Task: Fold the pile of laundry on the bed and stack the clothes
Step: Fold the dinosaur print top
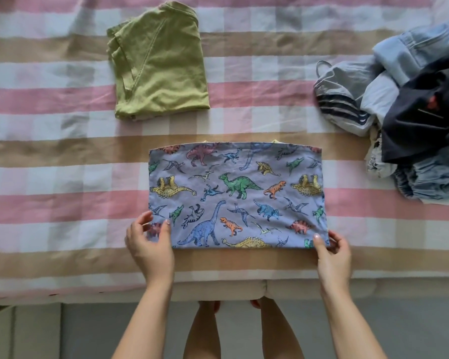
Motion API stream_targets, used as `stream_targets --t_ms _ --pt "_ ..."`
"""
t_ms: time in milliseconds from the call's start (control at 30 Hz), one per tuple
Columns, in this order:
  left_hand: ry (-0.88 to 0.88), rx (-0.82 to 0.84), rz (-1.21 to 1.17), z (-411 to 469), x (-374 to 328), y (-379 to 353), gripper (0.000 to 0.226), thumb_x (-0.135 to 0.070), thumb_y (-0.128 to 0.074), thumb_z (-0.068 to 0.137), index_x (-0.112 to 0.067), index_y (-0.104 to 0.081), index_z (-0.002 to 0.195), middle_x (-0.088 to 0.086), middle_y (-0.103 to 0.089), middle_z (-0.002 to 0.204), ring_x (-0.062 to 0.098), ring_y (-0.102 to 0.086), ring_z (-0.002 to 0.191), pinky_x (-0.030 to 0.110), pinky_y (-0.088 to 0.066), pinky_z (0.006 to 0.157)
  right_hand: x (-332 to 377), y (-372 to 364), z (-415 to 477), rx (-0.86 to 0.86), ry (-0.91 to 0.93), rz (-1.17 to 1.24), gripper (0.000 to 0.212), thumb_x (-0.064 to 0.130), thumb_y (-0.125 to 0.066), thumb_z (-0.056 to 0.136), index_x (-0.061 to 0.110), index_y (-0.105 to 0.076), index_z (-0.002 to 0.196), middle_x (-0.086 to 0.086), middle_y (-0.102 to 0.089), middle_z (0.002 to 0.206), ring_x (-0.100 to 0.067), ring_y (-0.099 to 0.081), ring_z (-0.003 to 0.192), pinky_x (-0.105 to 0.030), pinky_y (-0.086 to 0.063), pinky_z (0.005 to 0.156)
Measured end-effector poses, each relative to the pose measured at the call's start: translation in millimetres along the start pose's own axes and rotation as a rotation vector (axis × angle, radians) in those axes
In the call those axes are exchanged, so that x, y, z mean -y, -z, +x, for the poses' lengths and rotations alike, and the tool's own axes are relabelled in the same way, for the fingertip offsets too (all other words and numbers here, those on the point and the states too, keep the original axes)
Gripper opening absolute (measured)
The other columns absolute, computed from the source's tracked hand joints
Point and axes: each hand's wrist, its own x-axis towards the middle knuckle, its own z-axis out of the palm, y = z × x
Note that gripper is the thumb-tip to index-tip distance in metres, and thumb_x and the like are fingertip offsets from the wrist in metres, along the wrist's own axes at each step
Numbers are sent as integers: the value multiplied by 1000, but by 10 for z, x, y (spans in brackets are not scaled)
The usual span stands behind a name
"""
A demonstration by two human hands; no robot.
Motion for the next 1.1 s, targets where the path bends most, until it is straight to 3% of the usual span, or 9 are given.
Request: stream_targets --t_ms 100,233,400,500,633,733,933,1033,1100 --pt "-92 152 -71 -199 -357 -242 17 -8 -59 88 -15 -57 103 2 -58 99 15 -55 89 20 -44 77 8 43 2 -23 -18 71 28 11 -59 89 10 -54 117 -6 -57 103 -14 -54 91 -1 -43 61" --pt "-169 367 -122 -536 -801 -749 15 -6 -55 90 -20 -57 95 -6 -57 87 6 -55 79 12 -45 67 30 132 38 19 -82 147 26 9 -59 89 10 -54 115 -6 -60 99 -5 -56 80 -8 -47 63" --pt "-297 593 -8 -909 -1179 -1484 12 -7 -57 88 -10 -59 100 -2 -55 92 2 -52 77 22 -46 70 39 160 118 110 -132 189 26 4 -66 83 10 -58 107 -5 -64 93 -13 -61 84 -11 -50 67" --pt "-334 584 145 -991 -1283 -1826 25 -14 -63 85 -8 -57 109 5 -52 104 19 -53 93 30 -43 80 55 198 176 143 -103 158 23 -4 -69 77 11 -62 94 0 -64 83 -8 -59 76 -6 -47 65" --pt "-332 542 385 -983 -1362 -2064 57 -38 -71 75 -12 -46 118 9 -42 114 27 -46 108 41 -42 82 57 248 104 206 -75 173 27 -7 -69 72 18 -62 79 -2 -68 77 -14 -60 71 -24 -48 69" --pt "-331 534 493 -988 -1403 -2159 71 -49 -73 69 -10 -38 118 10 -36 117 28 -42 112 45 -43 81 77 244 21 203 -64 209 26 -9 -69 71 16 -63 75 0 -66 67 -9 -57 62 -22 -46 63" --pt "-303 483 307 -824 -1413 -2196 28 -8 -59 80 -3 -47 105 14 -50 107 31 -50 96 34 -38 69 167 211 -87 163 -32 264 24 -7 -71 71 16 -66 75 0 -69 68 -4 -59 59 -16 -47 60" --pt "-299 530 165 -745 -1415 -2111 16 0 -55 80 -3 -55 96 13 -57 97 24 -50 85 23 -32 66 253 212 -197 182 4 295 24 -6 -72 72 18 -68 74 0 -71 71 -7 -62 63 -17 -49 61" --pt "-192 582 11 -667 -1447 -1976 14 0 -56 82 -8 -57 93 6 -61 89 20 -54 81 19 -38 64 347 178 -335 205 73 278 28 -3 -72 71 24 -69 77 1 -70 72 -9 -63 65 -18 -49 64"
